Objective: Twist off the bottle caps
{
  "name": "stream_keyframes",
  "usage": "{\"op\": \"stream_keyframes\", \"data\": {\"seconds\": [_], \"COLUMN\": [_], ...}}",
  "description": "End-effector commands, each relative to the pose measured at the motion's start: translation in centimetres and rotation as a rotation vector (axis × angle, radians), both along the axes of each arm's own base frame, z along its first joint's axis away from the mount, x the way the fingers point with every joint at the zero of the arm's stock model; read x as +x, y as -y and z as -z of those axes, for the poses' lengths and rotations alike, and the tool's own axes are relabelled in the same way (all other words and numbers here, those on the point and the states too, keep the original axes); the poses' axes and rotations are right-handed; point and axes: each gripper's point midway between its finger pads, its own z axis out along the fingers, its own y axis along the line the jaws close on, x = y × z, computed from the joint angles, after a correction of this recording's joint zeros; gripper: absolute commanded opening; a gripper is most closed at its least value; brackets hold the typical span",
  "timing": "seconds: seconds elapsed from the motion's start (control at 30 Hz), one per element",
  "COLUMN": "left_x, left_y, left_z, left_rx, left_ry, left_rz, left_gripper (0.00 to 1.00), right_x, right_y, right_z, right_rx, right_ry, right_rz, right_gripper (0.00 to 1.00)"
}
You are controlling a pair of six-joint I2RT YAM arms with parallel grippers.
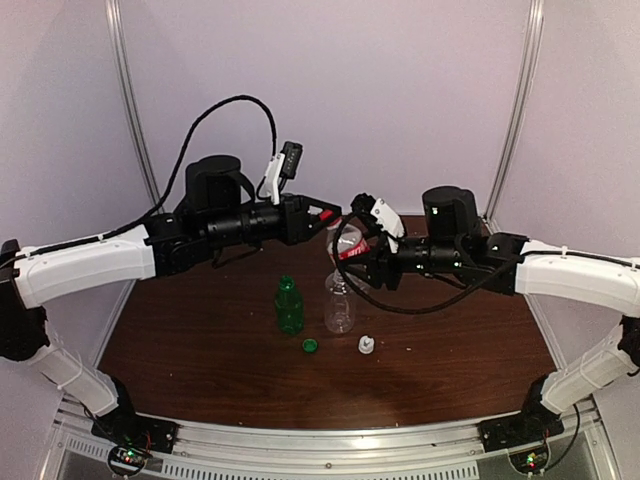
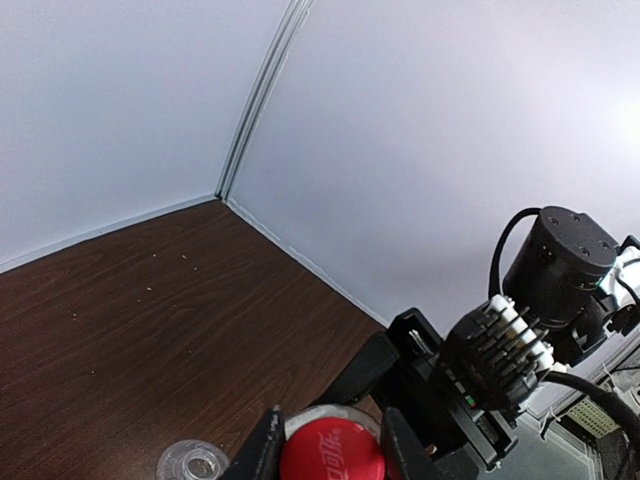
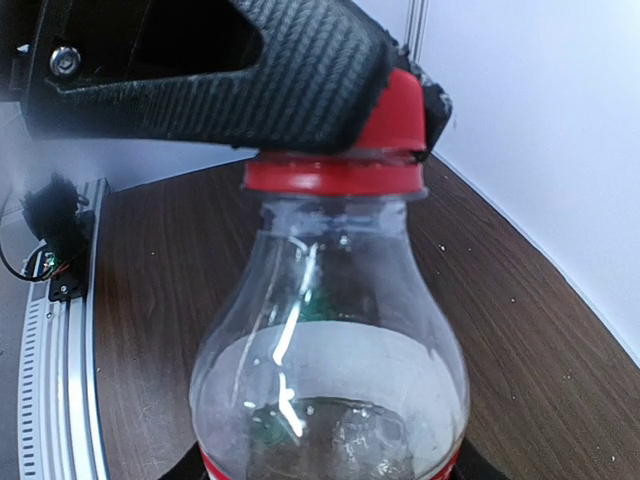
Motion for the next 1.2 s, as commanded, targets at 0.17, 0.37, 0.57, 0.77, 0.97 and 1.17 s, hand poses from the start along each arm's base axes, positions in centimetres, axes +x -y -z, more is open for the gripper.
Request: {"op": "stream_keyframes", "data": {"seconds": [0.17, 0.37, 0.57, 0.77, 0.97, 1.17], "left_x": [-0.7, -3.2, -7.2, -10.0, -10.6, -10.5], "left_y": [-0.4, -1.8, -2.0, -2.2, -2.1, -1.7], "left_z": [-2.4, -3.8, -4.1, -3.9, -3.3, -2.7], "left_rx": [-0.004, 0.014, -0.015, -0.050, -0.061, -0.061], "left_ry": [0.161, 0.321, 0.406, 0.447, 0.432, 0.396], "left_rz": [0.055, 0.218, 0.486, 0.661, 0.715, 0.738], "left_gripper": [0.55, 0.71, 0.78, 0.78, 0.67, 0.53], "right_x": [-0.8, -4.1, -7.6, -9.6, -10.1, -10.3], "right_y": [0.6, -0.1, -1.1, -1.6, -1.8, -1.8], "right_z": [-1.4, -2.0, -2.5, -3.1, -3.3, -3.7], "right_rx": [0.046, 0.062, 0.089, 0.123, 0.136, 0.147], "right_ry": [0.031, 0.010, -0.062, -0.115, -0.137, -0.133], "right_rz": [-0.016, -0.212, -0.438, -0.582, -0.629, -0.637], "right_gripper": [0.40, 0.45, 0.49, 0.50, 0.50, 0.49]}}
